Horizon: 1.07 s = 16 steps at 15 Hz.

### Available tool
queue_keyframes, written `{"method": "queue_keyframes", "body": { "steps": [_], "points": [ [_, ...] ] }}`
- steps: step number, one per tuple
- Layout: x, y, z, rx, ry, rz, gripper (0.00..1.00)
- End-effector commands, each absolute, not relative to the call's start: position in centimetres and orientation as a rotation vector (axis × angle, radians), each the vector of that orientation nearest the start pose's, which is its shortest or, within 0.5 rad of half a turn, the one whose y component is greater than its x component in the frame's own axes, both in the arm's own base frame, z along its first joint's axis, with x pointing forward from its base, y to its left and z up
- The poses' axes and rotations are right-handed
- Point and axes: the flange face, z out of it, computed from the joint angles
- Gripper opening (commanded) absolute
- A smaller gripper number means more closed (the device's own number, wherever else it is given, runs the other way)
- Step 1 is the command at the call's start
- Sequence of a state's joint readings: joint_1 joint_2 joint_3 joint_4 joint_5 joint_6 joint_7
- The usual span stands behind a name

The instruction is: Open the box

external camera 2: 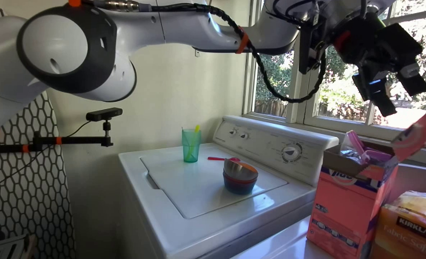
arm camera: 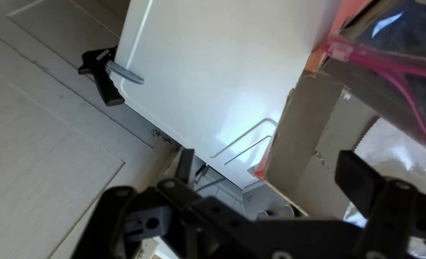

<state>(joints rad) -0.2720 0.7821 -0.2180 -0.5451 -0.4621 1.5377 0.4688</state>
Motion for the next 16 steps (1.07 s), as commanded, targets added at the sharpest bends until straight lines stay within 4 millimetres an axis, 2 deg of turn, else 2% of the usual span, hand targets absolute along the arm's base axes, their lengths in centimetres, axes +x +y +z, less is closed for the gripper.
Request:
{"method": "queue_keyframes", "body": {
  "steps": [1, 5, 10, 14, 15, 16],
  "points": [
    [66.4, -31.8, 59.3, 2.217, -1.302, 0.263, 1.00],
    [66.8, -31.7, 57.7, 2.225, -1.364, 0.235, 1.00],
    [68.1, -30.7, 59.3, 2.369, -1.252, 0.376, 1.00],
    [69.3, -30.1, 60.9, 2.507, -0.999, 0.514, 1.00],
    [69.0, -29.6, 60.4, 2.436, -1.089, 0.455, 1.00],
    [69.0, -29.5, 60.8, 2.463, -1.053, 0.468, 1.00]
  ]
}}
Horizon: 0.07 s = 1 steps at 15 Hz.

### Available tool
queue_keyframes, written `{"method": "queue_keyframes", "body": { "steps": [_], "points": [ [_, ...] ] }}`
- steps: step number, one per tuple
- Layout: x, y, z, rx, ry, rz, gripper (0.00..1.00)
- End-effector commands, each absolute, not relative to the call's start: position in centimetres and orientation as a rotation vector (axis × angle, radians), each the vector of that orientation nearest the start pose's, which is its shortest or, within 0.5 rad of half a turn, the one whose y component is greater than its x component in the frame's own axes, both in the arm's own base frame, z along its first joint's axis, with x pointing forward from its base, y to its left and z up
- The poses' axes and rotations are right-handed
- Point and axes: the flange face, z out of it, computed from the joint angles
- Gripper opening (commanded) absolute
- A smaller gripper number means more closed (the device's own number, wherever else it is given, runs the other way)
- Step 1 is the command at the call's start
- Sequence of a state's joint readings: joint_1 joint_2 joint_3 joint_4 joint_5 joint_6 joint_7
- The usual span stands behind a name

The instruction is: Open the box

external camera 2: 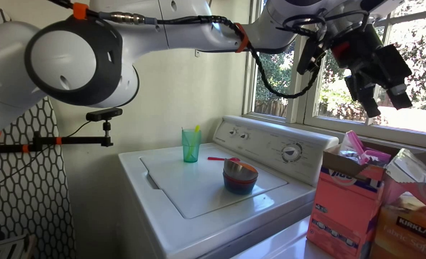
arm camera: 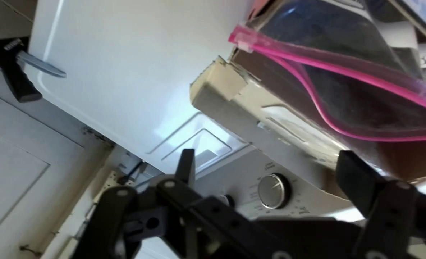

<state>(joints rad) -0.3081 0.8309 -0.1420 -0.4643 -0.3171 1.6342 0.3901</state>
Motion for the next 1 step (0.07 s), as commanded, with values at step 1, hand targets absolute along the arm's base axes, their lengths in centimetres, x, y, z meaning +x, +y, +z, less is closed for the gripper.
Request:
{"method": "queue_keyframes", "body": {
  "steps": [1],
  "points": [
    [68.98, -29.73, 61.15, -3.230, 1.354, -0.623, 1.00]
  ]
}}
